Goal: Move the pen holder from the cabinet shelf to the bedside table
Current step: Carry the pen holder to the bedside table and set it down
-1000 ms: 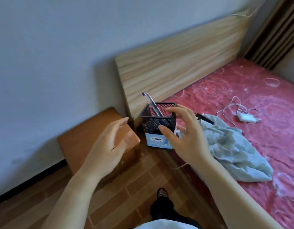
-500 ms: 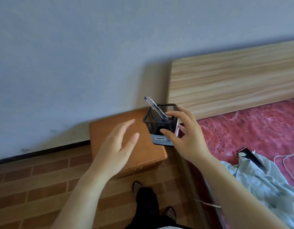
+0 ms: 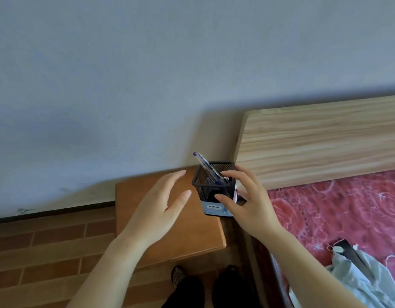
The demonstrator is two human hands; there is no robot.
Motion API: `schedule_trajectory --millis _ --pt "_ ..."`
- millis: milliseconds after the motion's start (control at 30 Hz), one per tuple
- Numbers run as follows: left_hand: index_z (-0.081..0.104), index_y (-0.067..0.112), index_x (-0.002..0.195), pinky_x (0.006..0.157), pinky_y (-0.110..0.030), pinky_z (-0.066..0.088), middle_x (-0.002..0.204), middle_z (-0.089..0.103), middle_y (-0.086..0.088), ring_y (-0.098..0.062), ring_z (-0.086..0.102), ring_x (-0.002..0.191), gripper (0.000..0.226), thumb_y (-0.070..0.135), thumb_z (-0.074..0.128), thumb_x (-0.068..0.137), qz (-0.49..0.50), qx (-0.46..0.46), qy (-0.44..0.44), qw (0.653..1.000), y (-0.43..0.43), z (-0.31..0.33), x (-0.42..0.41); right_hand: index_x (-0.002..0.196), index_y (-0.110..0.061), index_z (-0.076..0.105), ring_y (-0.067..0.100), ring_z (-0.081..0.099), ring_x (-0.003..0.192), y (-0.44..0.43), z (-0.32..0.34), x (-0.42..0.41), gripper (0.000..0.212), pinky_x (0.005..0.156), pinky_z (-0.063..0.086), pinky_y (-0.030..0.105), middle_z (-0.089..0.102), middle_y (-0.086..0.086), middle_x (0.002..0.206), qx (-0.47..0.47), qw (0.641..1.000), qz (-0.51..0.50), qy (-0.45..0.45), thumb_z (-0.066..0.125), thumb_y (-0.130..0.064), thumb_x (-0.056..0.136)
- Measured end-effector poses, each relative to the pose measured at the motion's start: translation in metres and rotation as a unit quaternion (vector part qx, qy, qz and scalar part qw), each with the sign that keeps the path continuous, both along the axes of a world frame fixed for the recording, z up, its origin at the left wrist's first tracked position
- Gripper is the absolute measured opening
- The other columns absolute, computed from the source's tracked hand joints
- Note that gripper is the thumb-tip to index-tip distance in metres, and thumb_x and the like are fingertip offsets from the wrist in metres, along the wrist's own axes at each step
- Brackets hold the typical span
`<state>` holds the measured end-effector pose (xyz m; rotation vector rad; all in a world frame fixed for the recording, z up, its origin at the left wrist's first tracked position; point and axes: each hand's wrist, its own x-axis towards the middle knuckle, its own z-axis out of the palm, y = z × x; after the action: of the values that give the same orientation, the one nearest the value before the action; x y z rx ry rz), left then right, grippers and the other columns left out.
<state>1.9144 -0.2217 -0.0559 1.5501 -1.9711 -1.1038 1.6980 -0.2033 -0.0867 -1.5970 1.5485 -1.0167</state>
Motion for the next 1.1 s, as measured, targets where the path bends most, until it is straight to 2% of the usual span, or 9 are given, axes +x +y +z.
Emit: schedule_trajectory --millis 100,200,267,433,533,600,800,1000,1100 --pt "0.029 0.041 0.137 0.101 -0.023 0.031 0.144 0.032 0.024 0.007 0.030 0.129 0.059 0.057 0.043 0.083 0.031 0.011 -0.006 0.999 -0.015 -0.021 -0.012 0.114 -0.039 0.055 0.008 0.046 0.125 -0.020 -0.017 -0.010 0.044 0.096 0.049 0.041 0.039 -0.025 0.133 0.008 0.999 0.034 -0.001 0.073 -0.022 0.078" --pt "0.030 0.040 0.138 0.093 -0.014 0.029 0.144 0.033 0.021 0.006 0.033 0.128 0.060 0.054 0.048 0.082 0.056 0.026 0.008 0.998 -0.031 -0.050 -0.025 0.115 -0.041 0.054 0.012 0.044 0.129 -0.042 -0.045 -0.020 0.046 0.097 0.048 0.044 0.040 -0.014 0.140 0.017 0.998 0.052 -0.001 0.073 -0.022 0.077" --pt "0.030 0.039 0.138 0.094 -0.015 0.030 0.142 0.033 0.023 0.006 0.034 0.125 0.060 0.051 0.051 0.083 0.067 0.028 0.010 0.997 -0.040 -0.073 -0.030 0.117 -0.040 0.055 0.013 0.041 0.131 -0.057 -0.070 -0.023 0.046 0.099 0.046 0.044 0.039 -0.007 0.144 0.029 0.998 0.061 0.002 0.073 -0.023 0.078" --pt "0.030 0.038 0.138 0.096 -0.021 0.033 0.134 0.033 0.027 0.009 0.034 0.121 0.060 0.047 0.054 0.085 0.069 0.023 -0.001 0.997 -0.060 -0.146 -0.032 0.118 -0.044 0.052 0.011 0.039 0.131 -0.085 -0.149 -0.018 0.048 0.099 0.046 0.041 0.038 -0.009 0.142 0.026 0.996 0.080 0.001 0.072 -0.024 0.079" --pt "0.032 0.038 0.136 0.093 -0.010 0.033 0.130 0.036 0.027 0.012 0.035 0.118 0.056 0.041 0.057 0.086 0.061 0.000 0.002 0.998 -0.073 -0.198 -0.028 0.116 -0.050 0.048 0.010 0.038 0.132 -0.098 -0.202 -0.010 0.051 0.101 0.046 0.038 0.038 -0.006 0.143 0.010 0.997 0.081 -0.004 0.071 -0.025 0.078" --pt "0.034 0.035 0.136 0.088 -0.001 0.030 0.131 0.037 0.024 0.014 0.033 0.117 0.056 0.036 0.059 0.086 0.061 -0.025 0.001 0.998 -0.083 -0.235 -0.024 0.116 -0.046 0.050 0.008 0.038 0.131 -0.109 -0.239 -0.005 0.050 0.102 0.044 0.036 0.039 -0.005 0.143 -0.005 0.997 0.079 0.004 0.072 -0.024 0.077" --pt "0.040 0.028 0.134 0.092 0.001 0.024 0.130 0.041 0.019 0.013 0.036 0.116 0.054 0.027 0.062 0.085 0.055 -0.099 0.001 0.994 -0.104 -0.325 -0.020 0.119 -0.033 0.058 0.010 0.039 0.132 -0.135 -0.328 0.003 0.048 0.101 0.045 0.041 0.042 -0.001 0.142 -0.045 0.996 0.075 -0.011 0.076 -0.023 0.076" --pt "0.043 0.027 0.132 0.097 -0.007 0.031 0.130 0.042 0.019 0.008 0.040 0.119 0.050 0.026 0.061 0.085 0.065 -0.161 0.017 0.985 -0.123 -0.382 -0.017 0.118 -0.038 0.057 0.003 0.042 0.128 -0.157 -0.381 0.004 0.050 0.100 0.045 0.039 0.044 -0.007 0.137 -0.113 0.990 0.077 -0.037 0.077 -0.023 0.075" --pt "0.043 0.028 0.132 0.097 -0.013 0.033 0.131 0.042 0.019 0.006 0.040 0.121 0.051 0.027 0.061 0.085 0.069 -0.196 0.009 0.978 -0.132 -0.403 -0.016 0.118 -0.036 0.057 -0.002 0.040 0.128 -0.166 -0.399 0.003 0.049 0.101 0.045 0.032 0.044 -0.008 0.137 -0.149 0.984 0.087 -0.044 0.076 -0.023 0.075"
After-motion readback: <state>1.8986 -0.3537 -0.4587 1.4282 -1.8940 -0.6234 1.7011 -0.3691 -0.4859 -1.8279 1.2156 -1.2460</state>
